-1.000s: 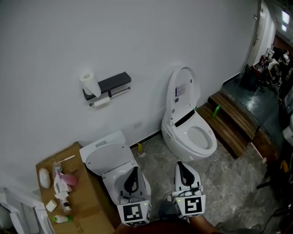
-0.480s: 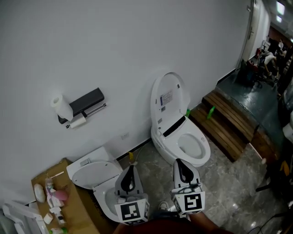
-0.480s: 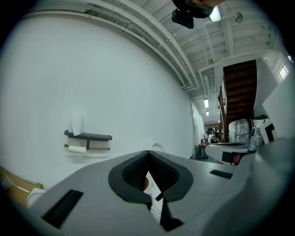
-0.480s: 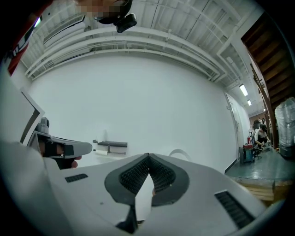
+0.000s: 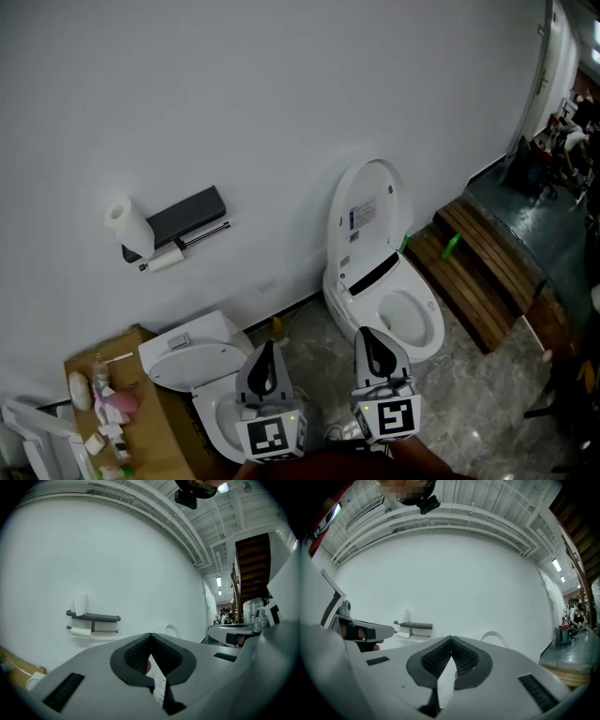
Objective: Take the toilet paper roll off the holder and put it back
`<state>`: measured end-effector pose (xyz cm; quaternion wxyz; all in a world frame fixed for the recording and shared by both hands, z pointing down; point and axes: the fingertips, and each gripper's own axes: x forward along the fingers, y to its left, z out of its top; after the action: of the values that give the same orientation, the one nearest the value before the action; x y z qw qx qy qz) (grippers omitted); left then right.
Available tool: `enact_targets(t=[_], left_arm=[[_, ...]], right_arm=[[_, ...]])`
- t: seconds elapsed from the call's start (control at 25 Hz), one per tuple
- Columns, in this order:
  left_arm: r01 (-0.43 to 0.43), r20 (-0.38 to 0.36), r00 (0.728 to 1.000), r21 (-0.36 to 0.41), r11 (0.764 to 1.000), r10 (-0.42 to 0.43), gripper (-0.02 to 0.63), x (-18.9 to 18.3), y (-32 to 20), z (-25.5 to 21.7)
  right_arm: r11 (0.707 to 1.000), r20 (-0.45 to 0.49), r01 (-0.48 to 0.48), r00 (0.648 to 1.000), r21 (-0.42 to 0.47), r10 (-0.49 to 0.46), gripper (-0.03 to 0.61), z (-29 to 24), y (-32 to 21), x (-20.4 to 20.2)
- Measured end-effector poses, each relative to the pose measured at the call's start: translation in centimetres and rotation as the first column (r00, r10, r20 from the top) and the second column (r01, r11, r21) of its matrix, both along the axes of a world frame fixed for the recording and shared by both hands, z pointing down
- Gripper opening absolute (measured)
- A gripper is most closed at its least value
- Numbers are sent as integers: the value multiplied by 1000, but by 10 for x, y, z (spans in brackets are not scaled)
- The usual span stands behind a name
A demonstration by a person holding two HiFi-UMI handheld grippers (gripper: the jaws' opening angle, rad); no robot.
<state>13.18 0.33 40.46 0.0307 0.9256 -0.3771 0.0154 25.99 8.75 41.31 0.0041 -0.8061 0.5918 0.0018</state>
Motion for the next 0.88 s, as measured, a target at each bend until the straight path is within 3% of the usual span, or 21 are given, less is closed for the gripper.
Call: enact_targets(t=[0.2, 0.4, 0.88], left_arm=[[23, -43, 999, -10, 1000, -24, 15, 5, -60, 2], [115, -53, 992, 3, 993, -115, 15, -21, -126, -2], [330, -74, 941, 3, 944, -329, 15, -99, -232, -22]], right_arm=[[999, -20, 49, 999, -20, -50, 15, 6, -67, -1], [989, -47, 142, 989, -32, -144, 15, 2, -147, -21], [935, -56, 355, 934, 21, -353, 15, -27, -284, -93]])
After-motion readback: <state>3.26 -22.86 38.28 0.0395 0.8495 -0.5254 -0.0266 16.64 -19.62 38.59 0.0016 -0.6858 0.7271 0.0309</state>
